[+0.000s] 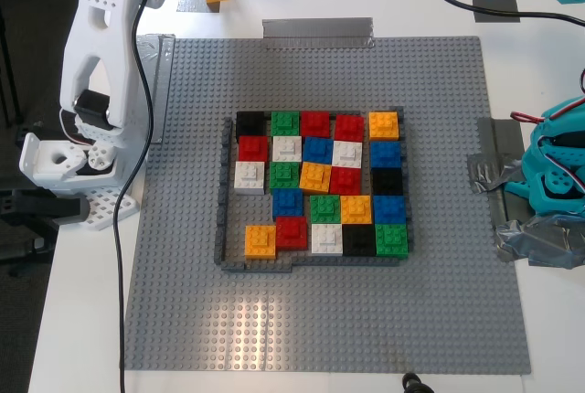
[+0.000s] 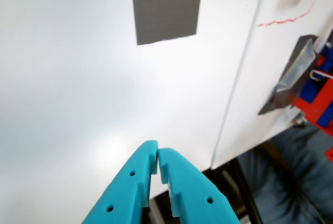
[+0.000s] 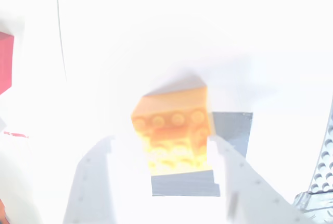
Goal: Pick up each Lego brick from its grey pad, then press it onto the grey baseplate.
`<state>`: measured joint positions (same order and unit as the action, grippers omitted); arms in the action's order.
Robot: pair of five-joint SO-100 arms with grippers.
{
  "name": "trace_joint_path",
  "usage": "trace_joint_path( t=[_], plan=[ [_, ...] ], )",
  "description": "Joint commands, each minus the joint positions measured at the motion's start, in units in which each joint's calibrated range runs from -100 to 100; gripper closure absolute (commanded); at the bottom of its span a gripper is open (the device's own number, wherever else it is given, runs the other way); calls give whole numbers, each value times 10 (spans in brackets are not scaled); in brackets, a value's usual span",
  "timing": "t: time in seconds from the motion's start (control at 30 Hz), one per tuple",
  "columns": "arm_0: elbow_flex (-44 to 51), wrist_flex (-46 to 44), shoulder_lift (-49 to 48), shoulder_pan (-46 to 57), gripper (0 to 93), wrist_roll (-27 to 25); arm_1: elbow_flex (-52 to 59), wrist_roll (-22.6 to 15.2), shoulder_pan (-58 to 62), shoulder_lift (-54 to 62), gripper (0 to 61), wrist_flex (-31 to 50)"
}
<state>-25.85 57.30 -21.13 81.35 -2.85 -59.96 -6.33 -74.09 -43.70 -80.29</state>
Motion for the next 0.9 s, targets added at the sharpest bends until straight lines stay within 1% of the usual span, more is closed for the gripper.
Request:
trace_joint_path(
  t=[0.0, 0.4, 0.5, 0.67, 0.7, 0.83, 0.87],
  plan=[
    [7, -6, -14, 4, 927, -3, -20, -1, -8, 74, 393, 3],
    [9, -6, -14, 2, 927, -3, -8, -10, -8, 86, 395, 4],
    [9, -6, -13, 2, 927, -3, 0, -15, -10, 83, 407, 4],
    [6, -6, -13, 3, 927, -3, 7, -13, -12, 81, 458, 1],
    [5, -6, -13, 3, 927, -3, 9, -13, -12, 81, 478, 0],
    [3, -6, -13, 4, 927, -3, 15, -15, -12, 81, 499, -3],
    [3, -6, -13, 4, 927, -3, 15, -14, -12, 81, 512, -3]
  ],
)
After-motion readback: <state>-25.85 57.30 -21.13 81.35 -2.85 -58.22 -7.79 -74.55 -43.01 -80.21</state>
